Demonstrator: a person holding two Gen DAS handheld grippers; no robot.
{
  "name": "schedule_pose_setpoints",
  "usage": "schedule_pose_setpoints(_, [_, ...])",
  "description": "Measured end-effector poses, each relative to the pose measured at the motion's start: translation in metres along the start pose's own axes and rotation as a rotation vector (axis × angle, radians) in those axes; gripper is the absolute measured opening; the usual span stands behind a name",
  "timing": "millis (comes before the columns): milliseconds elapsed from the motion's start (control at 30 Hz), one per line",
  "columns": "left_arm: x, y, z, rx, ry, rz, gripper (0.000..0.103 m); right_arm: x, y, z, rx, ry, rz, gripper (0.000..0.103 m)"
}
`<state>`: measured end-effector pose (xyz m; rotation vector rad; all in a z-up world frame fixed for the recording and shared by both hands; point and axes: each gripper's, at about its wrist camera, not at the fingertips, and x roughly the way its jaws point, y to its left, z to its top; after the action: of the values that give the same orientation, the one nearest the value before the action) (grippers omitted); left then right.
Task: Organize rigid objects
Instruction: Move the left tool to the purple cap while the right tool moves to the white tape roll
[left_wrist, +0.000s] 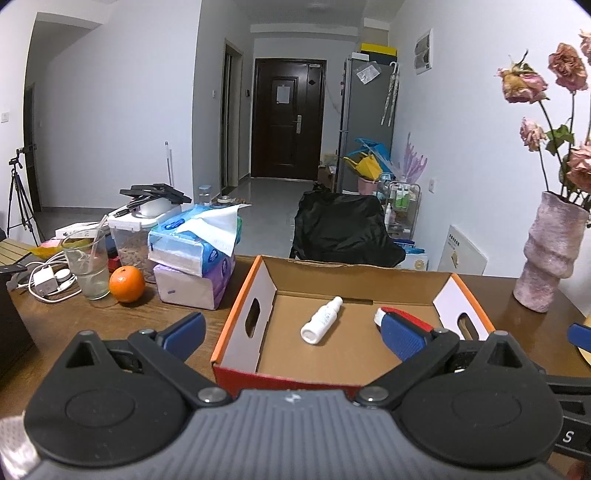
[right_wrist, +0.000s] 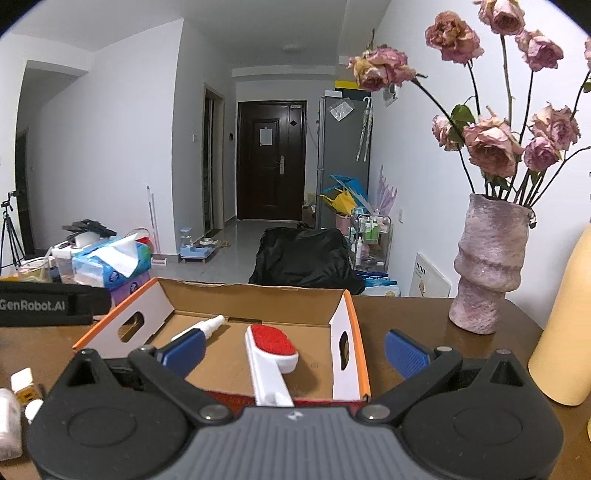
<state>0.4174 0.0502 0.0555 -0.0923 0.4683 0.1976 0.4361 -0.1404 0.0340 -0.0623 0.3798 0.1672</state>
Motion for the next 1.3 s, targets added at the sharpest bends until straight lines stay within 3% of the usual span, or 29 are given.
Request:
schedule_pose_setpoints(633, [-0.09, 0.023, -0.022, 0.013, -0.037, -0.018, 0.103, -0.091, 0.025, -0.026, -0.018, -0.04, 0.019, 0.103])
schedule_pose_setpoints(1300, [-0.205, 0.073, -0.095, 0.03, -0.055, -0.025, 0.103, -0.207, 0.064, -0.085, -0.057, -0.044, 0.004, 0.103])
